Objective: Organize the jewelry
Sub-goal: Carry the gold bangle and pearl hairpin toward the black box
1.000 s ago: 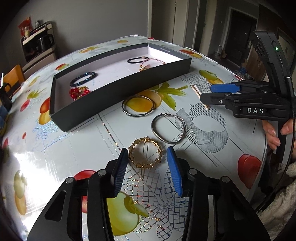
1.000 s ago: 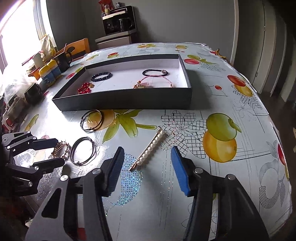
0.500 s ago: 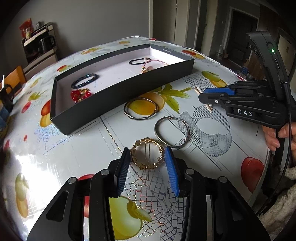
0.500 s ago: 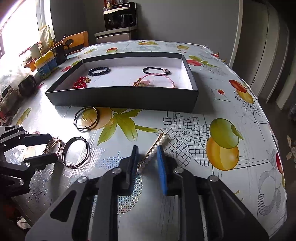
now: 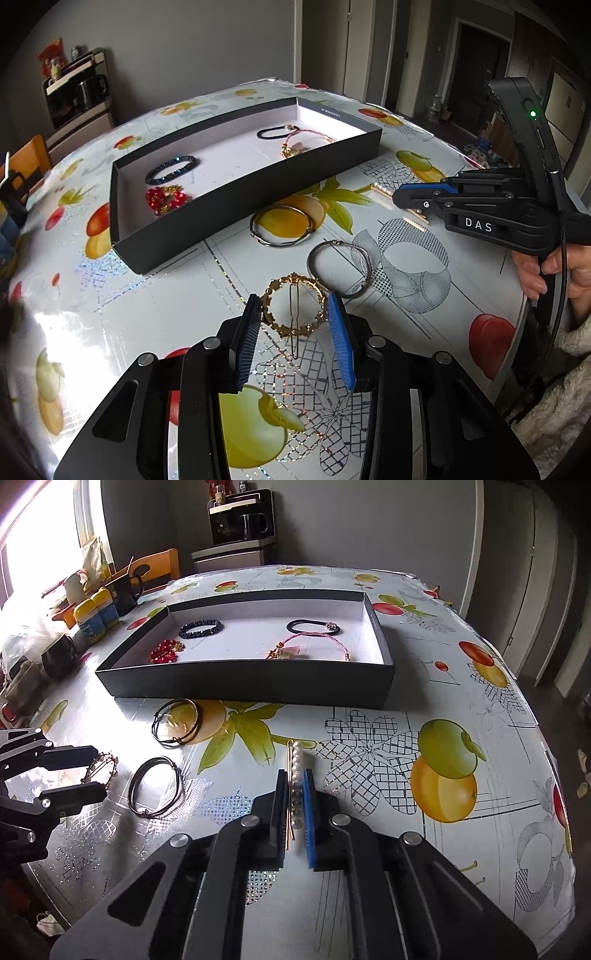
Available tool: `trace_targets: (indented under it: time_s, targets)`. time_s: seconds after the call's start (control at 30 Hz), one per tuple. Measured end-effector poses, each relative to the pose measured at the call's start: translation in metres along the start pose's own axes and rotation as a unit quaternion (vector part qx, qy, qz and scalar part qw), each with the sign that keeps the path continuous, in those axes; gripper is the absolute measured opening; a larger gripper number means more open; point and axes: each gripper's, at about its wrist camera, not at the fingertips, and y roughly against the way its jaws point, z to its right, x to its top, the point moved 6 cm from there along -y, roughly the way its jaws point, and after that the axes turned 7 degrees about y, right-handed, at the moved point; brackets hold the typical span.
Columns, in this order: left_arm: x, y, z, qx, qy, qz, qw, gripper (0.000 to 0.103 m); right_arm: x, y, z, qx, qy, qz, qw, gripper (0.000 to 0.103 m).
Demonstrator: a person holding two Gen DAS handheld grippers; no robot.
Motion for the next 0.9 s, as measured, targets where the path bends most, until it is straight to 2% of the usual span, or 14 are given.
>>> trace_targets:
  time_s: [0.53, 0.9]
  targets:
    - [0.033, 0.030, -0.008, 0.016, -0.009, 0.039, 0.9991, 0.039, 0.038, 0.041, -0.006, 0.012, 0.015, 0.056, 0.998, 0.008]
    - [0.081, 0.026, -0.030, 0.028, -0.009, 0.056, 0.9980, 0.039, 0.079, 0.032, -0.002, 0.025, 0.010, 0.070, 0.997, 0.008]
